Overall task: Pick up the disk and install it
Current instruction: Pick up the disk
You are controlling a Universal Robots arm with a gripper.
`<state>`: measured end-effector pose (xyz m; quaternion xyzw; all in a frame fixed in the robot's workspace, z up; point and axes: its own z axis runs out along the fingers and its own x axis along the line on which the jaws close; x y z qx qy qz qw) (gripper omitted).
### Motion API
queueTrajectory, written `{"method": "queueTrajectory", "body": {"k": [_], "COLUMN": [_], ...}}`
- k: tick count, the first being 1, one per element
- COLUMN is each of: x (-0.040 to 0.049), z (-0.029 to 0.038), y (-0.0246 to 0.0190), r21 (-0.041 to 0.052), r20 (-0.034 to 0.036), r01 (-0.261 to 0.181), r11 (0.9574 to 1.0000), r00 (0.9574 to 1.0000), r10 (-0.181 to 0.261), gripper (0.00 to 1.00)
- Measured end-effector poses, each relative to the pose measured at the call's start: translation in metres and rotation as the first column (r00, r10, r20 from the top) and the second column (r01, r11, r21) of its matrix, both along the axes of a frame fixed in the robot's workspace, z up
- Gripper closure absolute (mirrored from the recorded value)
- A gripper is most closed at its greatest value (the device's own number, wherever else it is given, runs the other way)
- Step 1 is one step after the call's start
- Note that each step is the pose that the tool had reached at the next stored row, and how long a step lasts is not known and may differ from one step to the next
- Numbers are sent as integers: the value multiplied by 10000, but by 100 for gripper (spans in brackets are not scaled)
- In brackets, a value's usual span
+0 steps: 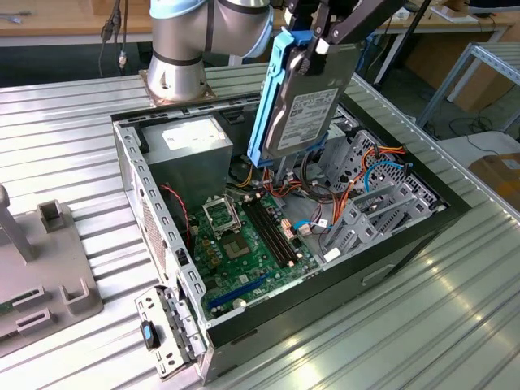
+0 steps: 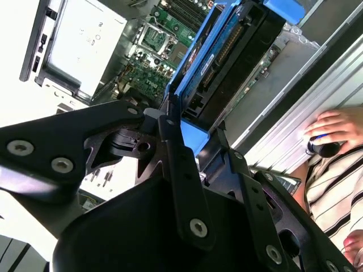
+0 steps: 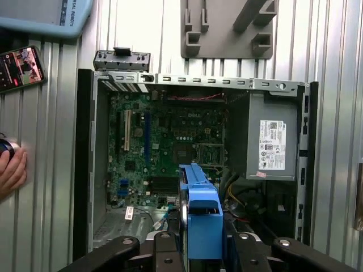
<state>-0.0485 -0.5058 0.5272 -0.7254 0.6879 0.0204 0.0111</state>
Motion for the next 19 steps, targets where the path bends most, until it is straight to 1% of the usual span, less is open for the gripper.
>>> {"method": "queueTrajectory", "body": {"k": [1,2,4,12,15,19], "x": [12,12,11,16,61,202], "z": [1,0,1,1,0,-1], "y": [-61,-105,-141,-145,-145,-144], "r21": [-1,0,-1,-1,-1,-2], "r20": [0,0,0,-1,-1,-1], "r01": [1,1,0,-1,0,1], "r11": [10000,10000,10000,10000,10000,10000], "r00": [10000,10000,10000,10000,10000,10000], "r10": [-1,-1,0,1,0,-1], "gripper": [64,64,64,64,64,64]}}
